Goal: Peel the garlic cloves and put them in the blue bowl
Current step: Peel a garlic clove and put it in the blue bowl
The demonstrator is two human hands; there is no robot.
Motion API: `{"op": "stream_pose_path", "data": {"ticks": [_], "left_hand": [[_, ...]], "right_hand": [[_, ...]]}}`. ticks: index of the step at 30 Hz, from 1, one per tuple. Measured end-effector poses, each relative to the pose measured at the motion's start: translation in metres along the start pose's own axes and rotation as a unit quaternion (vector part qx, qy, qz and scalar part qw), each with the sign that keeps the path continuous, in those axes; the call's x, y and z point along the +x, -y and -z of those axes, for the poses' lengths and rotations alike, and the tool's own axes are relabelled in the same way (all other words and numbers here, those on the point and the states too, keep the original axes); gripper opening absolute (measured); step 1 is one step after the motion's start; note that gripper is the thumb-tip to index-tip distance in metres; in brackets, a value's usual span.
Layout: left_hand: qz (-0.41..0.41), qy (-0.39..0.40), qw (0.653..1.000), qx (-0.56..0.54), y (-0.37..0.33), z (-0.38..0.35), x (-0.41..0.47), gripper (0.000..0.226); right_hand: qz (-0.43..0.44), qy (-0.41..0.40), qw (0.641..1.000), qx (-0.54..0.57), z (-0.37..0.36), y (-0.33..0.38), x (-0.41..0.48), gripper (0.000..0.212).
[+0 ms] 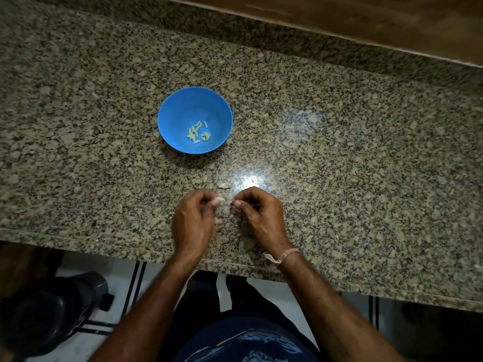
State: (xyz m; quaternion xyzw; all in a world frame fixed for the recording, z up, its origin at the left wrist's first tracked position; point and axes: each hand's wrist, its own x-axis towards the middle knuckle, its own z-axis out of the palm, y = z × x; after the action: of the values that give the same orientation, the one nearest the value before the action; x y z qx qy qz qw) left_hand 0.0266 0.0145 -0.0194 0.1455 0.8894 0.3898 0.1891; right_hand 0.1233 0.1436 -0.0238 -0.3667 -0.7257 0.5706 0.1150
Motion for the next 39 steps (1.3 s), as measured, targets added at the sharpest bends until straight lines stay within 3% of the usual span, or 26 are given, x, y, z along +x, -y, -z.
{"op": "stream_pose_path", "data": {"ticks": [3,7,12,14,18,23,29,33,39], "left_hand": [[-0.001,-0.032,0.999,0.020,0.016,0.012,0.015,0.009],[-0.058,-0.028,0.997,0.040,0.020,0.016,0.013,0.026],[-0.156,0.108,0.980,0.060,0.009,-0.017,-0.005,0.044],[-0.165,0.117,0.976,0.077,0.005,-0.029,-0.005,0.047],[-0.165,0.080,0.979,0.090,-0.004,-0.041,-0.004,0.033],[-0.139,0.039,0.986,0.088,-0.013,-0.048,-0.008,0.013],[-0.164,0.006,0.981,0.105,-0.016,-0.053,-0.015,0.017],[-0.115,-0.038,0.986,0.113,-0.013,-0.054,-0.023,0.024],[-0.082,-0.034,0.990,0.110,-0.006,-0.054,-0.022,0.015]], "right_hand": [[-0.009,-0.016,1.000,-0.020,0.004,-0.002,-0.001,0.022],[-0.009,-0.029,0.999,-0.020,0.014,-0.005,-0.004,0.028],[-0.027,-0.068,0.997,-0.040,0.036,-0.012,-0.013,0.026],[-0.025,-0.083,0.995,-0.044,0.042,-0.016,-0.018,0.026],[-0.010,-0.099,0.994,-0.043,0.050,-0.027,-0.028,0.024],[0.001,-0.050,0.998,-0.044,0.052,-0.035,-0.031,0.027],[0.041,-0.011,0.996,-0.083,0.058,-0.037,-0.033,0.031],[0.059,0.009,0.992,-0.111,0.058,-0.042,-0.036,0.035],[0.060,0.027,0.991,-0.119,0.060,-0.040,-0.033,0.030]]}}
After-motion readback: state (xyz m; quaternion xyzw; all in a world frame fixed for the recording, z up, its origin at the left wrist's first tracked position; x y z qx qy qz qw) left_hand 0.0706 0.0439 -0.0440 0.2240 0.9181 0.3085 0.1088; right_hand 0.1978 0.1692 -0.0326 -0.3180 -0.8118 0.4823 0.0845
